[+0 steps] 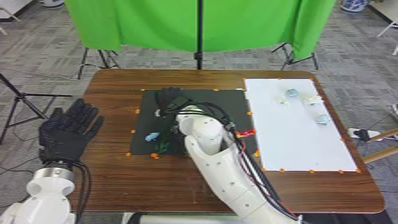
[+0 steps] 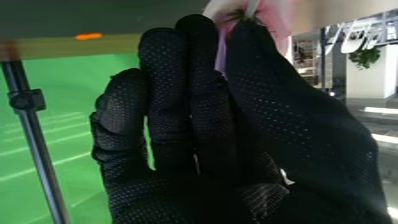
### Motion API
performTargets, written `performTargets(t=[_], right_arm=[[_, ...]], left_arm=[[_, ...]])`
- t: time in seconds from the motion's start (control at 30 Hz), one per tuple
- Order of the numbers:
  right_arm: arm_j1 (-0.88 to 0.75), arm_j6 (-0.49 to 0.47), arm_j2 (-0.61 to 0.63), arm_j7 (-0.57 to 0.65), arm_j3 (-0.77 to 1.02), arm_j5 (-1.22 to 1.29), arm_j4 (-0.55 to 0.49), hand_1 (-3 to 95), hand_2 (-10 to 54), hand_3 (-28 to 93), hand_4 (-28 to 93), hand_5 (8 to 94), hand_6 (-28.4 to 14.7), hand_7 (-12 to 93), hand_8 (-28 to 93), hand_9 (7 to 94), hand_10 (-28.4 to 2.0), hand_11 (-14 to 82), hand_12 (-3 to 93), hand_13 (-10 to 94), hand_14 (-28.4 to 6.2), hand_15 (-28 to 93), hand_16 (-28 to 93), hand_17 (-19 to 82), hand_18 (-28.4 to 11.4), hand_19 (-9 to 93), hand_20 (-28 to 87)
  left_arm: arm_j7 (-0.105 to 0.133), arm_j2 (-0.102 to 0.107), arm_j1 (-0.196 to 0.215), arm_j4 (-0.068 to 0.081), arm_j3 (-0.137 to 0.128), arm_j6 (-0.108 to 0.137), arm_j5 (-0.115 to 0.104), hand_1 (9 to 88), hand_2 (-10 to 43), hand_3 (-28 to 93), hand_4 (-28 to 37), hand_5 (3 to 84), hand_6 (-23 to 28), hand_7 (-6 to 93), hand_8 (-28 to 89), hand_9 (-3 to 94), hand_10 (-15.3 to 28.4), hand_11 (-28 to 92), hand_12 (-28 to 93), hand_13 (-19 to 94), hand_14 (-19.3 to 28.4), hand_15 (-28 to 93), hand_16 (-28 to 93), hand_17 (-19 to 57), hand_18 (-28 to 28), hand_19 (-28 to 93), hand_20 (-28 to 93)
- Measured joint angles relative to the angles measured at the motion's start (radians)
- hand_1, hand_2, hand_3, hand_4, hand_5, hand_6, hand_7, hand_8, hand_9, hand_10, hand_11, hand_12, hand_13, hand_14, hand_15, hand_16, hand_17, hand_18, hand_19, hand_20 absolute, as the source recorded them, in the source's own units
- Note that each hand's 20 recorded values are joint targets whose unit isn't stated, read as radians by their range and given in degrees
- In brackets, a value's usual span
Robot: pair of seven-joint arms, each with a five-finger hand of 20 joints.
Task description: Arrange flowers
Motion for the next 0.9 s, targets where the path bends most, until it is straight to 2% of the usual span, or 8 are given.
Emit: performTargets(t=[0.2,0.3,0.4,0.67,0.77,0.9], right_arm=[[-0.016,-0.002,0.006,0.019,-0.021,0.000,-0.013,61.3,-9.5,72,-28,69.9,-0.6,30,-3,78.6,-10.3,6.3,34.2,62,-7.8,44,39,32,-22.8,83,41],[-0.022,-0.002,0.006,0.037,-0.022,0.001,-0.013,60.9,-9.5,73,-28,64.8,-0.5,23,-9,74.3,-11.4,10.4,28.2,62,-7.6,44,39,32,-22.9,83,40],[-0.022,0.003,0.012,0.067,-0.033,0.001,-0.013,60.6,-9.5,73,-28,62.4,-0.6,22,-15,71.9,-12.3,13.1,25.4,61,-7.6,44,38,32,-23.0,83,39],[-0.022,0.007,0.023,0.090,-0.040,0.001,-0.018,59.0,-9.5,74,-28,59.7,-1.8,22,-15,65.9,-14.3,19.2,17.0,60,-8.1,45,36,32,-23.3,84,38],[-0.023,0.003,0.023,0.090,-0.033,0.001,-0.027,57.7,-9.5,76,-28,57.1,-2.7,21,-15,60.6,-15.0,17.4,15.5,58,-9.0,45,35,31,-23.7,84,37],[-0.032,-0.005,0.029,0.111,-0.030,0.006,-0.056,55.6,-9.5,77,-28,55.9,-3.5,21,-15,58.6,-15.9,16.5,14.6,57,-10.1,47,33,31,-23.9,84,37]], left_arm=[[-0.001,0.000,-0.008,0.007,0.003,-0.007,0.000,29.0,16.1,77,-28.3,51.2,9.0,19.7,-10,43.2,16.1,29,13,30,16.3,48,-8,-5.4,15.9,42,15],[-0.003,0.000,-0.015,0.013,0.007,-0.007,0.000,28.9,16.0,77,-28.3,51.1,9.1,19.3,-10,42.9,16.1,28,12,30,16.1,47,-8,-5.4,15.9,42,15],[-0.003,-0.001,-0.017,0.015,0.008,-0.007,0.000,28.8,15.9,77,-28.3,49.9,9.0,17.7,-11,41.7,16.0,27,12,28,15.7,47,-8,-5.5,15.9,42,15],[-0.004,-0.002,-0.017,0.014,0.007,-0.002,-0.001,28.7,15.5,78,-28.3,48.1,8.6,17.4,-10,39.6,15.6,26,11,25,15.2,46,-8,-5.7,15.8,42,15],[-0.011,-0.004,-0.017,0.014,0.006,0.000,-0.001,28.8,15.2,78,-28.3,46.7,8.3,17.0,-10,39.4,15.5,25,11,26,15.7,47,-8,-5.7,15.9,42,15],[-0.019,-0.008,-0.016,0.014,0.005,0.006,-0.002,28.9,15.2,78,-28.3,46.8,8.3,17.4,-10,39.7,15.4,26,11,27,16.1,47,-8,-5.8,15.9,42,15]])
